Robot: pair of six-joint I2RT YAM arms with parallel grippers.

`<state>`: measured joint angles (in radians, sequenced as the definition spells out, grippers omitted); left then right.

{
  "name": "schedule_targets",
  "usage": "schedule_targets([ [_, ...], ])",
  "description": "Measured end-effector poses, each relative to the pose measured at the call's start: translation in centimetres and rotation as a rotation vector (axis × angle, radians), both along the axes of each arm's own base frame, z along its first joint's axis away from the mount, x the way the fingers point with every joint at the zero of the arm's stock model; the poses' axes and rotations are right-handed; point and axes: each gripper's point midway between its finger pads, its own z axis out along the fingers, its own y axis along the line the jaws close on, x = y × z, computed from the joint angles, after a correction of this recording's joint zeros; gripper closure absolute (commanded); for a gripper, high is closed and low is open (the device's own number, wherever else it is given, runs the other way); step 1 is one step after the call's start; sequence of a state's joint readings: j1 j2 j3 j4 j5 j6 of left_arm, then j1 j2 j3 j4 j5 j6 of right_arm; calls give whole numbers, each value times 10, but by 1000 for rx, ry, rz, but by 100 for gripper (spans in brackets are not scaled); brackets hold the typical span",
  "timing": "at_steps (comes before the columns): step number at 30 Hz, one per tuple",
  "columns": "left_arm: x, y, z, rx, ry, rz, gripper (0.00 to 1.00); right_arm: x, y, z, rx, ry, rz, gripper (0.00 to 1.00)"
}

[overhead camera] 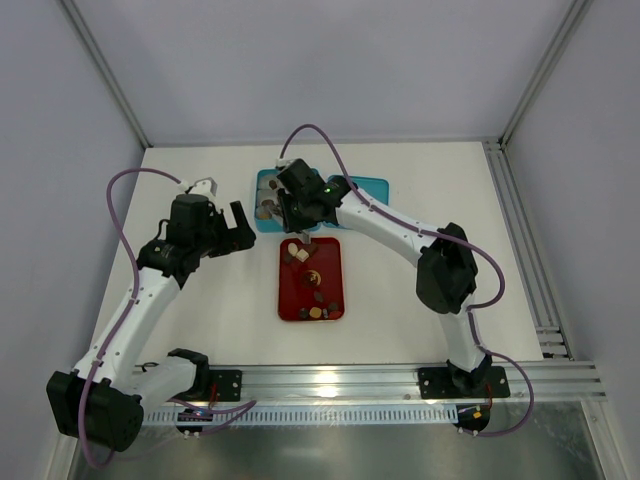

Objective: Pack the chocolate

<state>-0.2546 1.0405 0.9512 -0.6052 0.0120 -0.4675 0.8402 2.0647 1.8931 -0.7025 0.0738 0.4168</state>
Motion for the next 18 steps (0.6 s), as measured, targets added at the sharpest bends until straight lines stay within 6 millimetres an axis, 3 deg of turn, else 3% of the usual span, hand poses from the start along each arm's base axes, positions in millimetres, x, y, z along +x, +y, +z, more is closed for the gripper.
schedule_targets([
  [12, 0, 0, 0, 0, 0, 0, 0, 12, 2, 24, 39, -33, -13, 65],
  [18, 0, 0, 0, 0, 0, 0, 0, 19, -10, 26, 36, -31, -39, 65],
])
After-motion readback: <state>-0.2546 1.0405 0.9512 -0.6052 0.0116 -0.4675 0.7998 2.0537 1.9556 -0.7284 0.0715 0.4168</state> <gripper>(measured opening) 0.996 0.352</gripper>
